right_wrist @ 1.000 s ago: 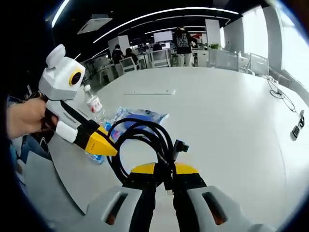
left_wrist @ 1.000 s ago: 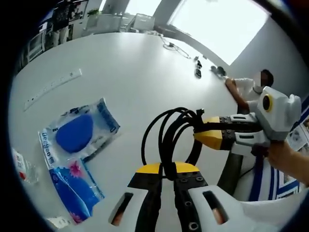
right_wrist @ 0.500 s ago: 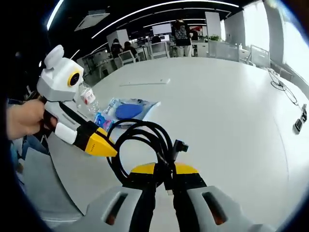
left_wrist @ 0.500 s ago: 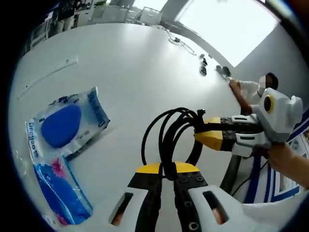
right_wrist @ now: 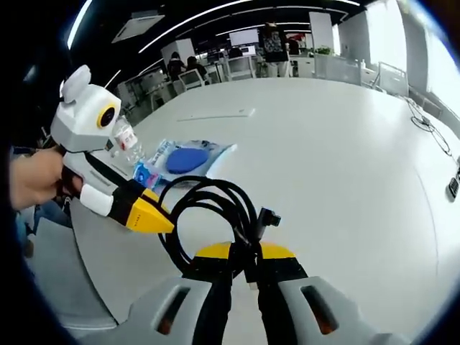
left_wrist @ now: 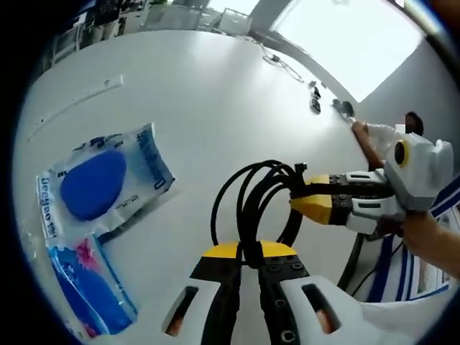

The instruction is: Arrange the tabletop items into an orderly group along one side of the table until the central work area is clear of visible clutter.

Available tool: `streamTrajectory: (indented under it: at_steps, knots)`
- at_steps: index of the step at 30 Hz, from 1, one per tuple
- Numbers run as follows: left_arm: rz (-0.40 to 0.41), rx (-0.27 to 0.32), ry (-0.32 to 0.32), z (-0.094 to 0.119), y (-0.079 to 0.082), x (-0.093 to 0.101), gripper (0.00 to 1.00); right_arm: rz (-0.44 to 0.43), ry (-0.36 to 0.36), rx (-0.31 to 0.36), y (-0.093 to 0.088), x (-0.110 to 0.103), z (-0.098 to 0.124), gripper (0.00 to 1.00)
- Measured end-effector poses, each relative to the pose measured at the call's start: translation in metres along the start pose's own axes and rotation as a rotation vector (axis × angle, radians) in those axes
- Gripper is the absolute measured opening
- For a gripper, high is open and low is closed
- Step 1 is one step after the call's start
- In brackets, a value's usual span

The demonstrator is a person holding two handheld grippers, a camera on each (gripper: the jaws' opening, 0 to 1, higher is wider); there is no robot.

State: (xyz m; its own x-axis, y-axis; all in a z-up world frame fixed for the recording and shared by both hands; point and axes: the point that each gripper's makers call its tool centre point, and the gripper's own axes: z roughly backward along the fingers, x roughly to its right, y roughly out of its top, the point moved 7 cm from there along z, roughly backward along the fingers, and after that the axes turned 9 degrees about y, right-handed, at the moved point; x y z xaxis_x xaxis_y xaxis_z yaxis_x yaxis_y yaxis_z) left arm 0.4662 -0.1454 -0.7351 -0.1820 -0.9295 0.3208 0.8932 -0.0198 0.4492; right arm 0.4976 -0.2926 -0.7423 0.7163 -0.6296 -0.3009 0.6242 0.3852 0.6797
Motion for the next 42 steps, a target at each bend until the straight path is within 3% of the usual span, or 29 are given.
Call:
streamTrajectory:
  at_steps: [16, 42]
  knots:
    - [0.026, -0.021, 0.002, -0.022, -0.001, -0.006, 0.03, -0.022, 0.010, -0.034, -0.010, 0.015, -0.016, 0.09]
    - [0.055, -0.031, 0.029, -0.034, -0.005, -0.013, 0.04, -0.001, 0.010, -0.085, -0.013, 0.021, -0.034, 0.10]
